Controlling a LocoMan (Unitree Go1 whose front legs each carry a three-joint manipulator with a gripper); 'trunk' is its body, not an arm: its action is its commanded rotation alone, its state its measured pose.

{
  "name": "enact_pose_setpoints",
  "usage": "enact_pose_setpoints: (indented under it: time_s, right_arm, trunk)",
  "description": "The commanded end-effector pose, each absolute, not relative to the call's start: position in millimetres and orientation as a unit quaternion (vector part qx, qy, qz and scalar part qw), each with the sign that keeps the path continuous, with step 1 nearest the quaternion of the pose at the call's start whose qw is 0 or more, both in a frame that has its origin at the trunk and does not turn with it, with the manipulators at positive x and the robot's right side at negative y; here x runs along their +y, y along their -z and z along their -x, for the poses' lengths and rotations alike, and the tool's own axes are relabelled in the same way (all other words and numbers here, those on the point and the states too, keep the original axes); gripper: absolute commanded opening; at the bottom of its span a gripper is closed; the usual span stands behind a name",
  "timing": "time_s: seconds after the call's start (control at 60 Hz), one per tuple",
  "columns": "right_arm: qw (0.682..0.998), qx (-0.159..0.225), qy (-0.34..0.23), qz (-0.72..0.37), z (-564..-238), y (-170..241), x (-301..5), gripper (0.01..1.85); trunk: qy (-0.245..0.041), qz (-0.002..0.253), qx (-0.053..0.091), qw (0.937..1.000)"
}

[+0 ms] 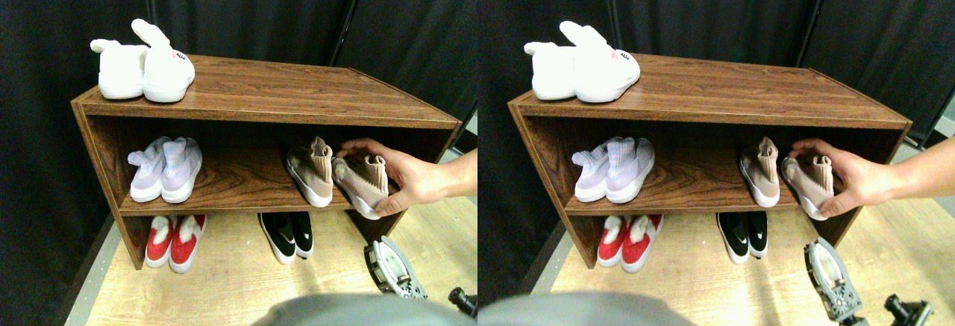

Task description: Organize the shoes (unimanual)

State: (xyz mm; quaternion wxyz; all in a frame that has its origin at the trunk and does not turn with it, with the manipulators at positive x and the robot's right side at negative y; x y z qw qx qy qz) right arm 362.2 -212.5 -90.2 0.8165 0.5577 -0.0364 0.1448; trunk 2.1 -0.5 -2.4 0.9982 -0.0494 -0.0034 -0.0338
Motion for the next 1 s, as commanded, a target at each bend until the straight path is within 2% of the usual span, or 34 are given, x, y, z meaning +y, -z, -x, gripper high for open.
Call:
enact_pose_setpoints:
  time_s: [0.017,0.383,1.0]
  right_arm:
    - [0.815,-0.052,-0.151,-0.557,-362.3,86.9,-212.6,0.06]
    - [0.817,-0.059,-0.149,-0.553,-364.2,86.7,-215.8,0.06]
    - [0.817,-0.056,-0.132,-0.558,-374.4,91.0,-215.9,0.06]
  trunk:
    - [0.031,0.052,-0.009,0.9982]
    - [0.034,0.05,-0.007,0.9982]
    - [0.036,0.05,0.01,0.9981]
